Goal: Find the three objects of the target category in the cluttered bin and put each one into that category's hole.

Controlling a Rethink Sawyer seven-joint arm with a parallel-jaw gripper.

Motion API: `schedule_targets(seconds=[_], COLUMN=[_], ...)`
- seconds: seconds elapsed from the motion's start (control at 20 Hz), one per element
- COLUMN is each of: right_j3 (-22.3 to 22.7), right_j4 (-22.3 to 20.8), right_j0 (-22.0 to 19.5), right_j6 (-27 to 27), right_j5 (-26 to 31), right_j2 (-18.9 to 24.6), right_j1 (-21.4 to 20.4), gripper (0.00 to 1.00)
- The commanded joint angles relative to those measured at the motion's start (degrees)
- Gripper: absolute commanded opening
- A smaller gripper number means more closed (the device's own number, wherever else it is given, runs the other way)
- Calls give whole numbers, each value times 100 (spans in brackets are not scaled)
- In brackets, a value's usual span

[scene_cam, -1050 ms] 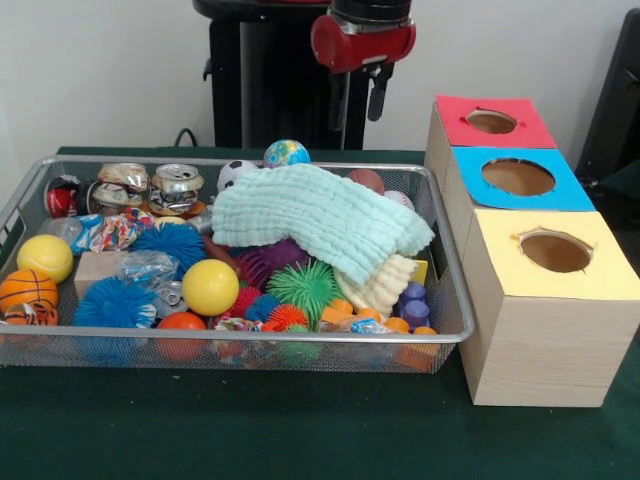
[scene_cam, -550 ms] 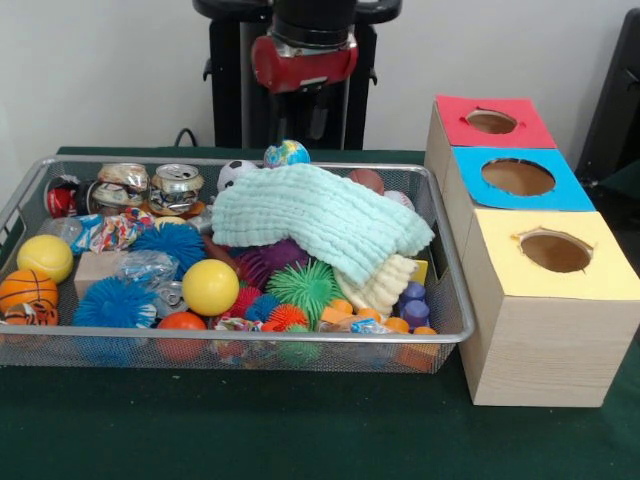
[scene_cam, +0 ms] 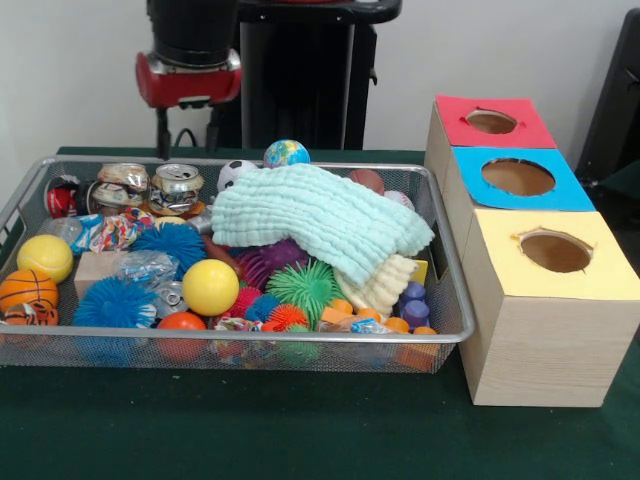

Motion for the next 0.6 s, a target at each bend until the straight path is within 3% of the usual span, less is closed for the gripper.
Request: schedule_targets(seconds=[0.05,0.25,0.6], right_j3=[-689,-755,-467], right_j4=[-894,-1093,-800], right_j0=[-272,-367,-522], right_j6=[-2021,-1858,-1419], right_j5=[333,150,-11], right_j2=[444,514,853], right_j1=[747,1001,871], gripper=[100,100,100])
